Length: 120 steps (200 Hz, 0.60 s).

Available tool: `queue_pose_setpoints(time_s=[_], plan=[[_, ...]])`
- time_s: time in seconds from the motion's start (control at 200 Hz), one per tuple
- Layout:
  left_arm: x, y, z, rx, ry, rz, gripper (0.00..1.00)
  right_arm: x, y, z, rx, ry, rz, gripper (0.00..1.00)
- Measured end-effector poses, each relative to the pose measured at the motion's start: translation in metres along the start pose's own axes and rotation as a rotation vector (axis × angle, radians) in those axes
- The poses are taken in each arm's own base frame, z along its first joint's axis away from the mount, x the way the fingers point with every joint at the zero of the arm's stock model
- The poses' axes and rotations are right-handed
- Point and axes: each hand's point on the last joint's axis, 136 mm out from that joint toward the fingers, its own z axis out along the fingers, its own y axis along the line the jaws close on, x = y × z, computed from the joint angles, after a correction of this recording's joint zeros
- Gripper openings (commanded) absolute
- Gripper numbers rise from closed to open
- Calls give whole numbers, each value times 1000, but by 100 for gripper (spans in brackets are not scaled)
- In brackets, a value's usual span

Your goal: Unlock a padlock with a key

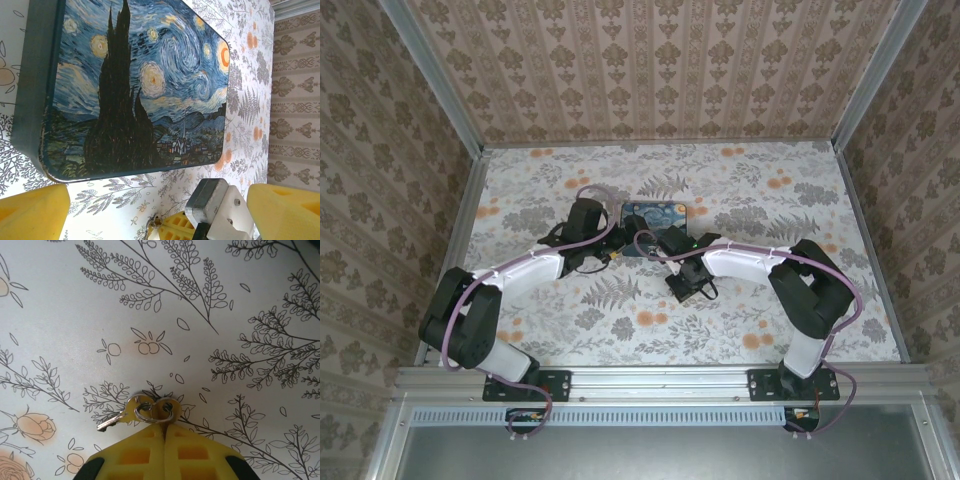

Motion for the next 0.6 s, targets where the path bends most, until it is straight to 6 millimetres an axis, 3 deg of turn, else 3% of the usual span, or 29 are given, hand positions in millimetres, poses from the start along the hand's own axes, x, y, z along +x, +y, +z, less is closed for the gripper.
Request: queue_pose_setpoints(time_s=[0.135,0.425,0.6], plan=[[3,2,1,1,7,-12,100,-1,5,-3,-32,-28,19,0],[4,2,-1,9,2,-35,100,-15,15,-41,-105,-156,74,0],[4,2,-2,12,0,-54,100,-17,17,-51,-121,-185,96,0]])
